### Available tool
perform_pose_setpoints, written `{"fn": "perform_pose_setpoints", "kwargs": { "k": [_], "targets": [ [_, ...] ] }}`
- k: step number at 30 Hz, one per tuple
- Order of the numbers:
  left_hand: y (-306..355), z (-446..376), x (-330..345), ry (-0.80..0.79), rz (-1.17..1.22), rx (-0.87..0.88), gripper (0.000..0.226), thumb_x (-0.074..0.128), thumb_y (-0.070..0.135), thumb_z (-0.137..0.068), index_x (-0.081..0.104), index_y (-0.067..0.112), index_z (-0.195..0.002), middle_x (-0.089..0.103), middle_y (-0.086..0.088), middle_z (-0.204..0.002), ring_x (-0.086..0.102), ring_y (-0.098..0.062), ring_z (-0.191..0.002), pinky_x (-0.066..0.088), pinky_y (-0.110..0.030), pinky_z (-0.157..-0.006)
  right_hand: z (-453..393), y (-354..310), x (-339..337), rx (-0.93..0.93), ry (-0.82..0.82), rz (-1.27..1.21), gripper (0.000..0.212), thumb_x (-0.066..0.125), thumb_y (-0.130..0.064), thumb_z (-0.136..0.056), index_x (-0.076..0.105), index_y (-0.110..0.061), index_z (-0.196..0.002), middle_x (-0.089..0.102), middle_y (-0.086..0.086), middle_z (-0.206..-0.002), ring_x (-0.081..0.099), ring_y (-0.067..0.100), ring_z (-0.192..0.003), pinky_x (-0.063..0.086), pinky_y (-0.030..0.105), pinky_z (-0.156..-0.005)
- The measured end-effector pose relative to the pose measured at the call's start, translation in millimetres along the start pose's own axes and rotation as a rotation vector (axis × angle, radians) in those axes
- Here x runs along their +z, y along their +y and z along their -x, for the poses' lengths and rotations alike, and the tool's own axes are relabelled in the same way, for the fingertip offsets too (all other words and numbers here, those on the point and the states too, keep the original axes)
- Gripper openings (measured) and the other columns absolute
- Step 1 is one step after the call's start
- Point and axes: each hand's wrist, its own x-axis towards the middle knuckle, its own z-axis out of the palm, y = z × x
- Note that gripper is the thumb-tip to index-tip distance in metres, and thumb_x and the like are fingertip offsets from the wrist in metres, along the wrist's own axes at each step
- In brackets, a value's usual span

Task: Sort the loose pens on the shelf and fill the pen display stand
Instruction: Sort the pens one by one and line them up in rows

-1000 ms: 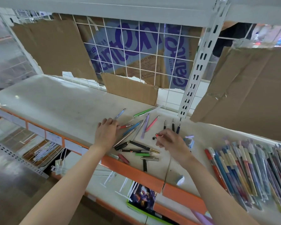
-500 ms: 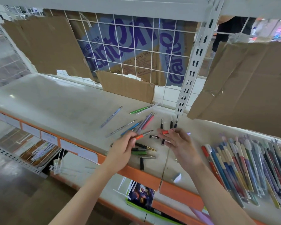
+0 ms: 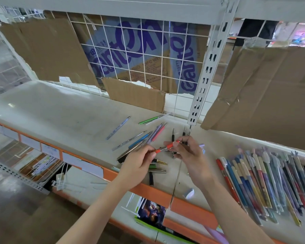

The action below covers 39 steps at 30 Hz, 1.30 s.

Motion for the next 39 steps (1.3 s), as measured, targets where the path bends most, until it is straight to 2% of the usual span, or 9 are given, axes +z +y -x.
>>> {"fn": "perform_pose_setpoints", "kwargs": {
  "k": [4, 12, 15, 19, 24, 28, 33, 36, 39],
  "targets": [
    [11, -3, 5, 0.010, 0.035, -0.081, 0.021, 0.047, 0.022, -0.097, 0.059, 0.026, -0.081, 0.053, 0.010, -0.062, 0.048, -0.007, -0.058, 0.035, -0.018, -0.056, 1, 1, 5, -0.007, 0.022, -0.024, 0.015, 0.055, -0.014, -0.093, 0.053, -0.001, -0.100, 0.074, 0.004, -0.093, 0.054, 0.020, -0.082, 0.045, 0.024, -0.069],
    [28, -17, 14, -0.190, 0.803, -0.562, 0.034, 0.044, 0.024, -0.099, 0.060, 0.009, -0.073, 0.033, 0.008, -0.045, 0.024, -0.004, -0.035, 0.019, -0.014, -0.033, -3, -5, 4, -0.059, 0.062, -0.006, 0.006, 0.048, -0.008, -0.097, 0.053, -0.005, -0.094, 0.073, 0.001, -0.081, 0.064, 0.010, -0.072, 0.049, 0.019, -0.060],
    [34, -22, 15, -0.246, 0.627, -0.481, 0.033, 0.043, 0.028, -0.099, 0.068, 0.009, -0.088, 0.051, 0.005, -0.051, 0.040, -0.008, -0.042, 0.033, -0.016, -0.041, -7, -8, 1, -0.101, 0.120, 0.075, 0.006, 0.047, -0.008, -0.097, 0.053, -0.008, -0.094, 0.070, -0.002, -0.075, 0.063, 0.007, -0.068, 0.048, 0.017, -0.060],
    [22, -23, 2, -0.274, 0.190, -0.282, 0.017, 0.050, 0.026, -0.096, 0.066, 0.027, -0.091, 0.069, 0.013, -0.082, 0.063, -0.002, -0.079, 0.049, -0.015, -0.076, -13, -15, -22, -0.131, 0.214, 0.348, 0.003, 0.056, -0.016, -0.093, 0.055, -0.018, -0.091, 0.064, 0.004, -0.078, 0.060, 0.013, -0.068, 0.045, 0.019, -0.062],
    [-21, -17, -20, -0.028, -0.038, -0.290, 0.010, 0.061, 0.016, -0.089, 0.064, 0.026, -0.086, 0.062, 0.016, -0.081, 0.055, 0.001, -0.076, 0.035, -0.003, -0.065, -4, -2, -72, -0.076, 0.200, 1.075, 0.010, 0.059, -0.021, -0.090, 0.050, -0.016, -0.088, 0.053, -0.006, -0.063, 0.054, 0.013, -0.060, 0.033, 0.013, -0.046],
    [-41, -17, -29, 0.063, -0.083, -0.348, 0.012, 0.062, 0.015, -0.088, 0.063, 0.026, -0.084, 0.063, 0.014, -0.084, 0.055, 0.003, -0.077, 0.035, -0.002, -0.066, 3, 1, -79, 0.092, 0.155, 1.539, 0.014, 0.045, -0.014, -0.093, 0.051, -0.009, -0.105, 0.054, 0.012, -0.107, 0.057, 0.030, -0.096, 0.036, 0.029, -0.063],
    [-51, -22, -35, 0.132, -0.076, -0.413, 0.008, 0.062, 0.014, -0.087, 0.063, 0.022, -0.087, 0.062, 0.012, -0.082, 0.055, -0.001, -0.075, 0.034, -0.002, -0.063, 7, -1, 8, -0.221, -0.160, 1.175, 0.014, 0.051, -0.013, -0.090, 0.062, -0.012, -0.099, 0.054, 0.006, -0.103, 0.054, 0.024, -0.098, 0.041, 0.030, -0.074],
    [-50, -27, -34, 0.123, -0.083, -0.386, 0.008, 0.061, 0.010, -0.086, 0.063, 0.017, -0.084, 0.062, 0.009, -0.080, 0.053, 0.005, -0.070, 0.033, 0.001, -0.060, 7, 14, 73, -0.249, -0.418, 1.168, 0.017, 0.051, -0.024, -0.091, 0.061, -0.012, -0.095, 0.055, 0.009, -0.103, 0.051, 0.028, -0.100, 0.042, 0.035, -0.075],
    [-48, -30, -31, 0.111, -0.073, -0.366, 0.006, 0.060, 0.009, -0.087, 0.065, 0.012, -0.085, 0.065, 0.005, -0.086, 0.057, -0.010, -0.079, 0.035, -0.010, -0.065, 1, 27, 103, -0.251, -0.452, 1.289, 0.026, 0.049, -0.028, -0.093, 0.060, -0.007, -0.105, 0.057, 0.015, -0.111, 0.052, 0.033, -0.104, 0.040, 0.037, -0.074]
  ]
}}
